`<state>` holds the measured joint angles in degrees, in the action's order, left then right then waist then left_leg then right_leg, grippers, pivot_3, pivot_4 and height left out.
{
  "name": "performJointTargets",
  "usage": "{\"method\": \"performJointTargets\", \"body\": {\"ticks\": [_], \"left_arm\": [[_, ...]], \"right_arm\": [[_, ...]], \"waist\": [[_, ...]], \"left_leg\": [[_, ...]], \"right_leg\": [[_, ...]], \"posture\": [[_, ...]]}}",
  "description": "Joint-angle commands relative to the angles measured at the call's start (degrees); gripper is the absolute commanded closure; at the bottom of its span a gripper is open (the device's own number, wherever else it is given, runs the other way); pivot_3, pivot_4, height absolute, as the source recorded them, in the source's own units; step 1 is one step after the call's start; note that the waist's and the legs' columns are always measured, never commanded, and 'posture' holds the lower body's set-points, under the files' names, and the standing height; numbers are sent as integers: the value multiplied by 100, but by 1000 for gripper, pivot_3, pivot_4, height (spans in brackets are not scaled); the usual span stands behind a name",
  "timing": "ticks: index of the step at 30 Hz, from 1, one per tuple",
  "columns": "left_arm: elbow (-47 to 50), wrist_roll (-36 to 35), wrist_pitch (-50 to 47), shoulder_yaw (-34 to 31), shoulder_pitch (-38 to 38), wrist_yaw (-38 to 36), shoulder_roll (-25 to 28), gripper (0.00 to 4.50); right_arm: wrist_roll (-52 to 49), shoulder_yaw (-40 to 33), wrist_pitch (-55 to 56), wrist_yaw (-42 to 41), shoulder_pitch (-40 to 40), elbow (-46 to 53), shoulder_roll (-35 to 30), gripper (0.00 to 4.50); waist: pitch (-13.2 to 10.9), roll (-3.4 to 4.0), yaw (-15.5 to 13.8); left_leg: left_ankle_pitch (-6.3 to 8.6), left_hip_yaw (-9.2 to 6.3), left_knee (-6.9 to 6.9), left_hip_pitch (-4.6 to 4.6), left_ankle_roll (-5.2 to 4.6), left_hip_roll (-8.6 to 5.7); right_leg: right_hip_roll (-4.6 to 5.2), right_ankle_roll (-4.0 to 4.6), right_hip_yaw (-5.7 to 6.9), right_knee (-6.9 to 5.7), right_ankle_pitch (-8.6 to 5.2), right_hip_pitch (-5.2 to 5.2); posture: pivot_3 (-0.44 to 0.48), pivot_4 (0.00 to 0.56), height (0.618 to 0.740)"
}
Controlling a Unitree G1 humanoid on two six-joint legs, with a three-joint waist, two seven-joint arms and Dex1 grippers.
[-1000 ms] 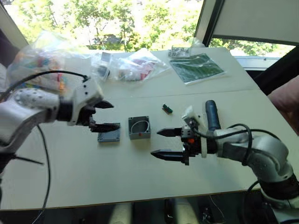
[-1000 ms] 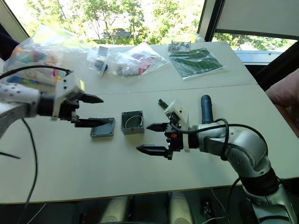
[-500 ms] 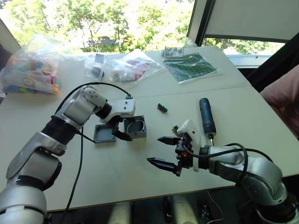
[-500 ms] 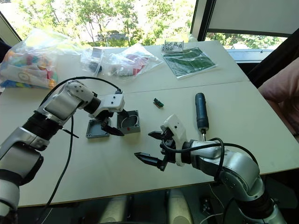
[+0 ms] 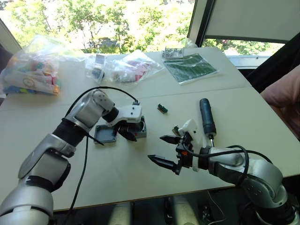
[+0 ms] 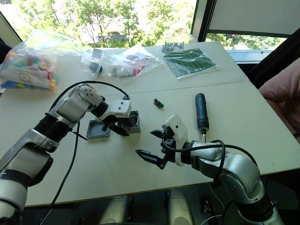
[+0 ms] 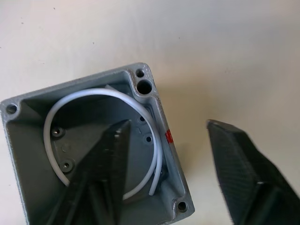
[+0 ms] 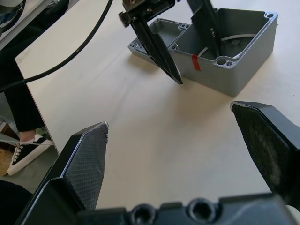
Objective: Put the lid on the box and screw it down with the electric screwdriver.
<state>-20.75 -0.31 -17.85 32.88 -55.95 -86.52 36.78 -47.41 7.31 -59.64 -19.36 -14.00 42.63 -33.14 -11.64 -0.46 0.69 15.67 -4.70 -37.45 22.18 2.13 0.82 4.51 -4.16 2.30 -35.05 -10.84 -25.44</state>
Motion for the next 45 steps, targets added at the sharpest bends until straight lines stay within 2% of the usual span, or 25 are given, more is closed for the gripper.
{"method": "performJointTargets", "body": {"ticks": [1,2,3,7,9,12,18,21,29,31,32,35,40,42,45], "left_arm": [[-52,114,162,-135,7,-52,-40,3928],[-81,134,194,-145,7,-59,-50,4362],[-109,149,226,-158,8,-71,-59,4463],[-307,115,577,-336,-63,-60,-186,4463],[-593,20,1045,-519,-226,-72,-312,4463],[-925,-77,1648,-523,-442,-473,-346,4463],[-1245,-587,2630,653,-803,-598,-62,4463],[-1616,-684,3335,1154,-936,-598,-146,4463],[-2120,-997,4069,1908,-1329,-598,-175,4463],[-2113,-1146,4099,2038,-1366,-598,-126,3883],[-2094,-1208,4028,2037,-1370,-598,-88,3702],[-1981,-1192,3772,1825,-1417,-598,184,2540],[-892,-1778,2280,1116,-1389,-598,1099,2540],[-154,-2262,920,392,-1236,-598,1637,2540],[750,-2702,-883,-672,-699,344,2220,2540]], "right_arm": [[-11,-137,79,52,10,148,87,0],[-11,-139,78,60,17,150,96,0],[-8,-136,78,66,18,149,102,0],[-31,-164,74,56,49,157,83,0],[-72,-201,50,23,88,177,38,0],[-185,-295,-17,-85,182,240,-85,0],[-590,-475,-291,-263,443,460,-455,0],[-666,-553,-348,-14,545,576,-396,0],[-907,-627,-378,431,745,759,-263,0],[-908,-573,-364,464,676,709,-249,0],[-897,-550,-359,449,628,671,-258,0],[-905,-528,-358,314,479,579,-345,0],[-1065,-631,-336,-87,177,481,-575,0],[-1356,-774,-268,-322,-251,289,-557,0],[-1605,-791,-190,-623,-922,-42,-492,0]], "waist": [[0,0,-1],[0,0,-2],[3,-2,-13],[5,-1,-18],[5,-1,-24],[4,-3,-27],[3,-4,-8],[3,-4,-5],[3,-5,-19],[3,-5,-18],[3,-5,-16],[2,-6,3],[-1,-6,19],[-2,-7,14],[-6,-5,50]], "left_leg": [[0,0,0,0,0,0],[0,0,0,0,0,0],[0,0,-1,0,0,0],[0,-1,-3,-4,0,-1],[0,-1,-4,-5,0,-2],[0,-2,-13,1,0,-2],[4,-1,-25,11,-7,-2],[6,-1,-25,7,-10,-1],[12,-1,-51,19,-22,-3],[15,-1,-51,18,-26,-3],[18,-1,-51,17,-32,-2],[21,-1,-51,18,-38,-2],[29,-3,-50,14,-51,3],[30,-4,-50,15,-52,4],[30,1,-51,12,-52,5]], "right_leg": [[0,0,0,0,0,0],[0,0,0,0,0,0],[0,0,0,-1,0,0],[1,0,-1,-3,0,5],[1,0,-1,-3,0,6],[1,0,0,-3,0,6],[3,1,-1,-2,0,3],[1,0,-1,-4,-1,3],[3,-1,-1,-4,0,5],[3,0,-1,-5,0,5],[2,0,-1,-5,0,5],[1,0,-1,-5,0,5],[-8,-2,-4,-12,-1,1],[-8,-4,-4,-15,-3,0],[-7,-6,-11,-11,-4,1]], "posture": [[0,150,740],[0,150,740],[0,150,740],[0,150,740],[0,150,740],[0,150,740],[0,150,740],[0,150,740],[0,150,740],[0,150,740],[0,150,740],[0,150,740],[0,150,740],[0,150,740],[0,150,740]]}}
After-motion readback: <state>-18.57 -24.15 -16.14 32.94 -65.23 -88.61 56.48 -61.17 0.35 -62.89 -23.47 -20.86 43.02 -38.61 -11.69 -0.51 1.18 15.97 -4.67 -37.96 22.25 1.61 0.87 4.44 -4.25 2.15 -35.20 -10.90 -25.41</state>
